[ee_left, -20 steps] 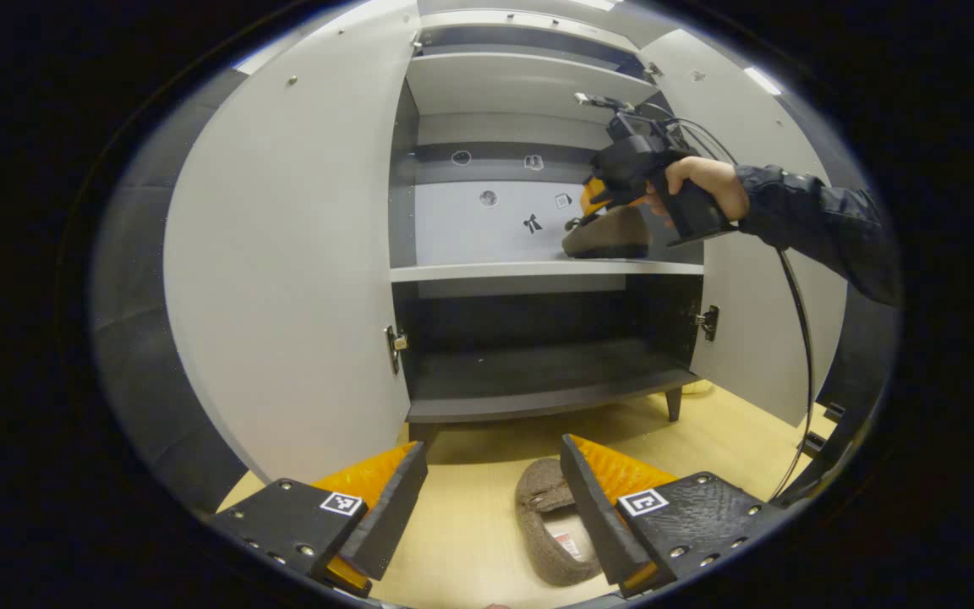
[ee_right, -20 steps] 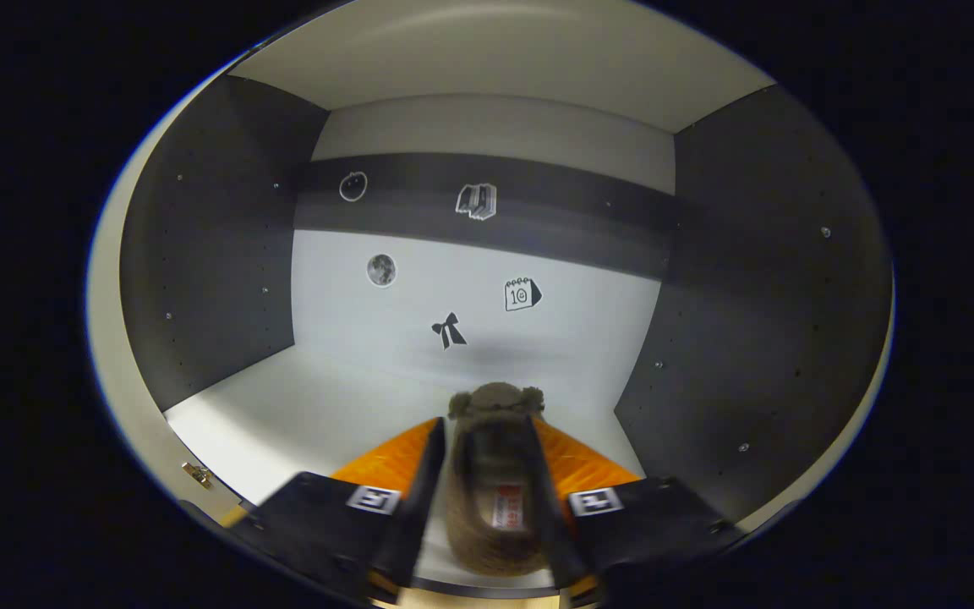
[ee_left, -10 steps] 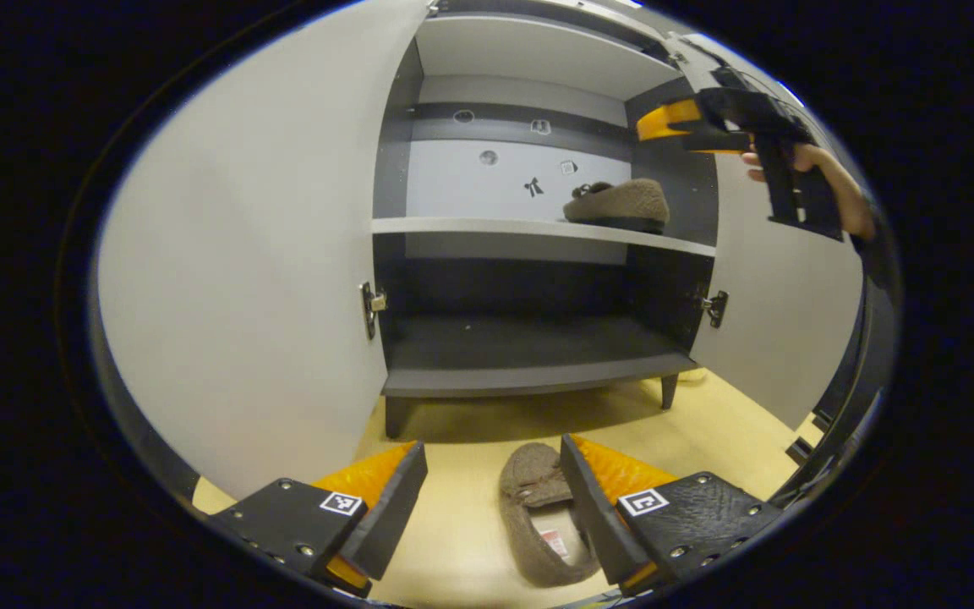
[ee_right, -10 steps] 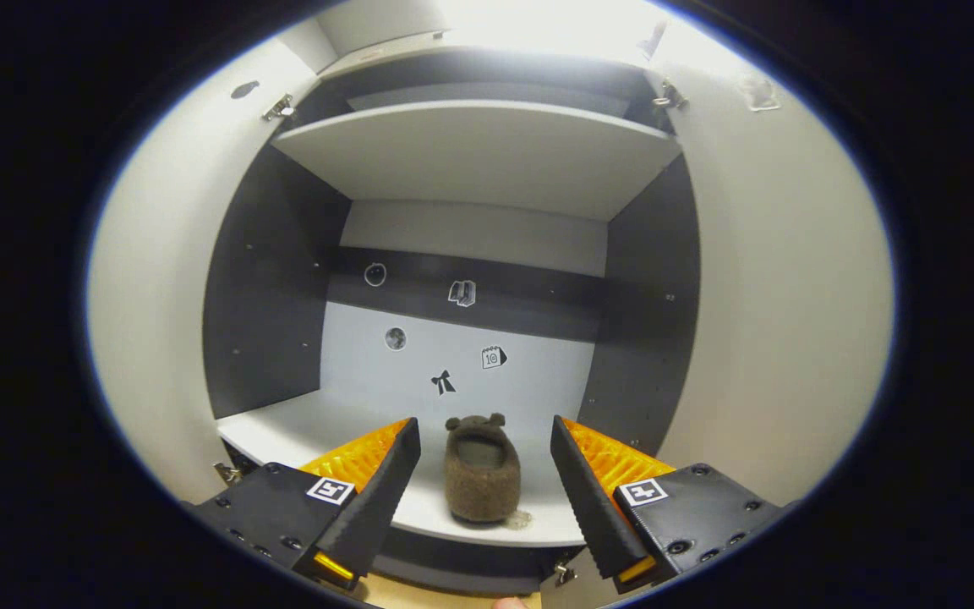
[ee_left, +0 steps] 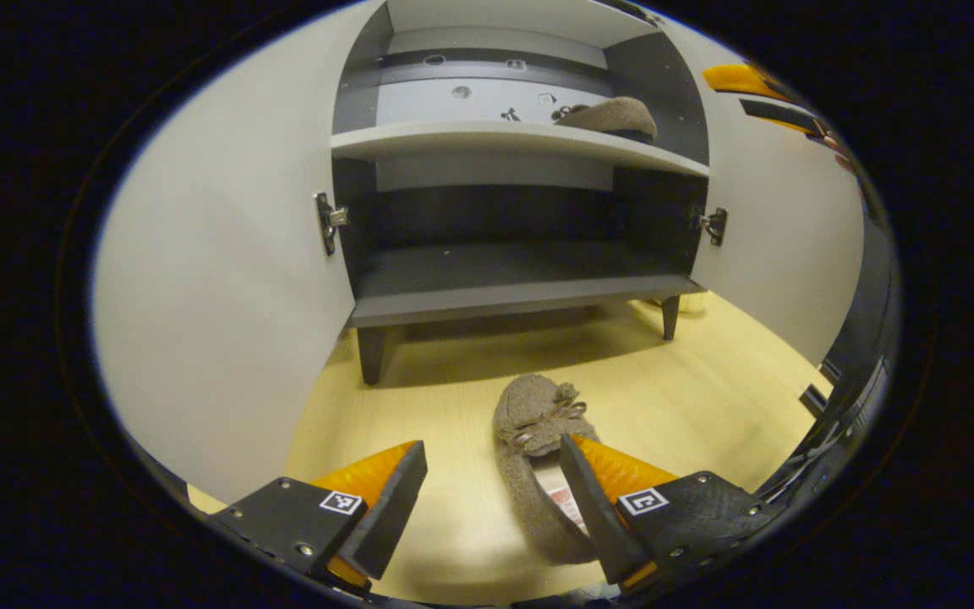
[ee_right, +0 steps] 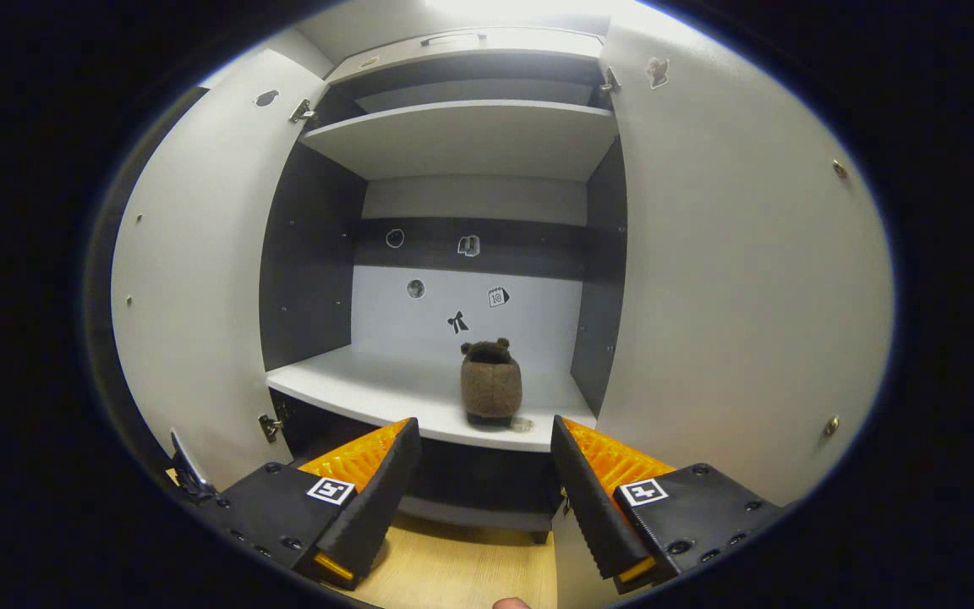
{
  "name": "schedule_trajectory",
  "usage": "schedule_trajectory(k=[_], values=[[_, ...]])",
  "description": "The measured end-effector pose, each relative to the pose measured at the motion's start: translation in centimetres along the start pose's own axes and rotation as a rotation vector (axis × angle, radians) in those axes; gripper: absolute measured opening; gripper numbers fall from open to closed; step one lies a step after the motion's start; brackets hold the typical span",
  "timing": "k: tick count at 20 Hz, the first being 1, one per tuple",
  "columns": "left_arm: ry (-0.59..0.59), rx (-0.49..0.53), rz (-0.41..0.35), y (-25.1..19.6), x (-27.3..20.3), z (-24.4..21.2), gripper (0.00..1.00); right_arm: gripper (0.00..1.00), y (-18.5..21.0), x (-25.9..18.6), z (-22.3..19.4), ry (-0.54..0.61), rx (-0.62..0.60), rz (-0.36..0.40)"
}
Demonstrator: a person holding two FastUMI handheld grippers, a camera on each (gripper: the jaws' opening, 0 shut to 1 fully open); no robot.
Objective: Grab one shoe with the right hand and put it into the shoe cabinet, grab the other shoe with the left hand and put it into the shoe cabinet; then close the right door with the right hand and the left door with the left hand.
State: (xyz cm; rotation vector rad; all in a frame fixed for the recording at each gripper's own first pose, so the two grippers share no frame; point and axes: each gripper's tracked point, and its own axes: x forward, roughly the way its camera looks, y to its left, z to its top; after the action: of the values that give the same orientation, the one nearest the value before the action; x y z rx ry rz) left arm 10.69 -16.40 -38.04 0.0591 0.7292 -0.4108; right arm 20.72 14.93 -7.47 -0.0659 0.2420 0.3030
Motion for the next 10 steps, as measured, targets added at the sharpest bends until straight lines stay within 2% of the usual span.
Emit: schedule_trajectory(k=[1, 3, 4, 6, 7, 8, 9, 10], values=[[0.019, 0.012, -0.002, -0.2, 0.3, -0.7, 0.97, 0.98, 0.0, -0.5, -0.6, 0.011, 0.002, -0.001], [0.056, 0.030, -0.003, -0.5, 1.2, -1.9, 0.98, 0.98, 0.3, -1.3, -1.8, 0.035, 0.004, 0.001], [0.077, 0.042, 0.000, -0.4, 1.6, -2.5, 0.89, 0.98, 0.4, -1.7, -2.3, 0.047, 0.003, 0.003], [0.110, 0.050, 0.009, -0.1, 2.5, -3.5, 0.89, 0.98, 0.5, -2.3, -3.0, 0.064, 0.001, 0.002], [0.126, 0.044, 0.002, -0.3, 3.0, -4.0, 0.85, 0.98, 0.5, -2.5, -3.3, 0.072, -0.002, -0.001], [0.133, 0.037, 0.000, -0.5, 3.3, -4.3, 0.78, 0.98, 0.4, -2.7, -3.6, 0.079, -0.003, -0.004], [0.138, 0.029, 0.001, -0.5, 3.5, -4.5, 0.65, 0.98, 0.4, -2.8, -3.9, 0.087, -0.001, -0.007], [0.150, 0.022, -0.001, -0.7, 3.9, -4.7, 0.65, 0.98, 0.4, -2.9, -4.2, 0.095, 0.004, -0.009]])
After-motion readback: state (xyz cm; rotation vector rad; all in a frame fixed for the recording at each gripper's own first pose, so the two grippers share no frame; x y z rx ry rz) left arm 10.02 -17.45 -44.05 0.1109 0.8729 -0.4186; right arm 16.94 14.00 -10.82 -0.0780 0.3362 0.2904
